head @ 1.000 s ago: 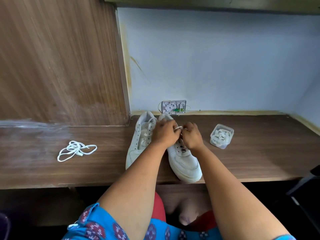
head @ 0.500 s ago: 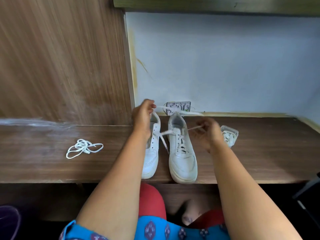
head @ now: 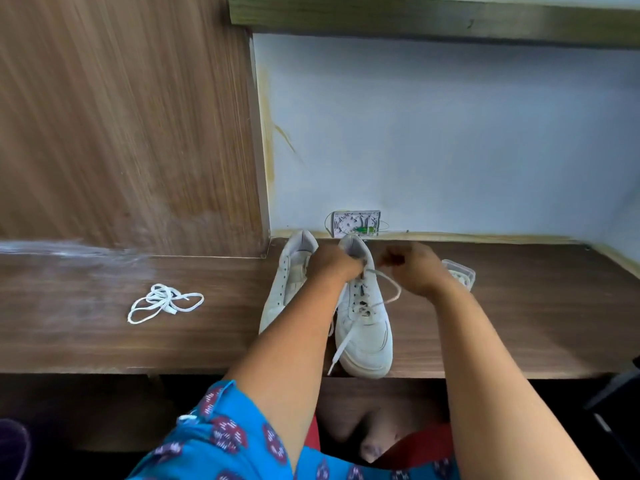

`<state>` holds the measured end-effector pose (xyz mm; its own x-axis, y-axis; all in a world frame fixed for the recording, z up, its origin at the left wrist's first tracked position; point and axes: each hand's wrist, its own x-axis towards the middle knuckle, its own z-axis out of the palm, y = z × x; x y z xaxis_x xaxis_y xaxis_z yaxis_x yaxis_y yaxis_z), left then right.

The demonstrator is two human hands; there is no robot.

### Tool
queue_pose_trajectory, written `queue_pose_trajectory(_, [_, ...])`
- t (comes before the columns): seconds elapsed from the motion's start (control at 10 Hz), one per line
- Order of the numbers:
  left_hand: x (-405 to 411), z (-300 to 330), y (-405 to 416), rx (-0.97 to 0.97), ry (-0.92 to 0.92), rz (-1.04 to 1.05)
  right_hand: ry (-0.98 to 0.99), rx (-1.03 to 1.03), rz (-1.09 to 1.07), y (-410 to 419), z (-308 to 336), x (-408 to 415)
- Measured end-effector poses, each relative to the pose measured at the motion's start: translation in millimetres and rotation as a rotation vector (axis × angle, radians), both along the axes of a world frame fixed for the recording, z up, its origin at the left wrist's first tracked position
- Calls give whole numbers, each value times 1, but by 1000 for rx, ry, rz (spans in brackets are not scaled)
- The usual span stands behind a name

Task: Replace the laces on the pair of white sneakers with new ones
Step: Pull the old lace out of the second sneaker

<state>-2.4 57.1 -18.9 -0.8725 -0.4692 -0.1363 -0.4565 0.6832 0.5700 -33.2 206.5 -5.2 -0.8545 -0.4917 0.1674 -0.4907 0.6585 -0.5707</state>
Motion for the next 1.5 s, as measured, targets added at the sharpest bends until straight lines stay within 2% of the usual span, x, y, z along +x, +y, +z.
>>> queue_pose_trajectory(0.1, [-6,-10,-9,186,-25,57,32,-71,17,-26,-27,-12])
queue_pose_trajectory(0.2, [-9,-14,-18,437,57,92,-46,120,48,-45,-55,-22])
queue_pose_trajectory(0.3, [-6,-16,-24,612,61,36,-24,73,-15,-43,-52,-26])
queue_pose_trajectory(0.4, [-5,-23,-34,660,31,-21,-80,-46,-49,-32,-45,-31])
queue_pose_trajectory(0.6, [3,-31,-38,622,96,-114,-51,246,106,-48,-42,-24])
queue_pose_trajectory(0.7, [5,-34,-38,629,110,-143,-184,80,38,-46,-41,-18])
queue_pose_trajectory(0.8, [4,-35,-37,605,116,-154,-543,-380,-10,-38,-38,-13])
queue_pose_trajectory(0.9, [2,-36,-36,627,97,-157,-1048,-896,-18,-29,-42,-16])
queue_pose_trajectory(1.0, [2,-36,-34,628,87,-150,-1136,-1097,-229,-31,-45,-18])
queue_pose_trajectory(1.1, [1,-36,-35,556,97,-138,-395,-433,-316,-45,-45,-20])
queue_pose_trajectory(1.2, [2,-34,-33,527,117,-115,46,109,-128,-56,-47,-18])
queue_pose_trajectory(1.3, [2,-35,-32,516,118,-123,14,341,-63,-52,-47,-17])
queue_pose_trajectory(1.4, [4,-32,-30,518,105,-121,-215,-215,-138,-40,-36,-20])
queue_pose_trajectory(1.5, [5,-32,-27,515,88,-133,-839,-1315,-329,-25,-22,-16])
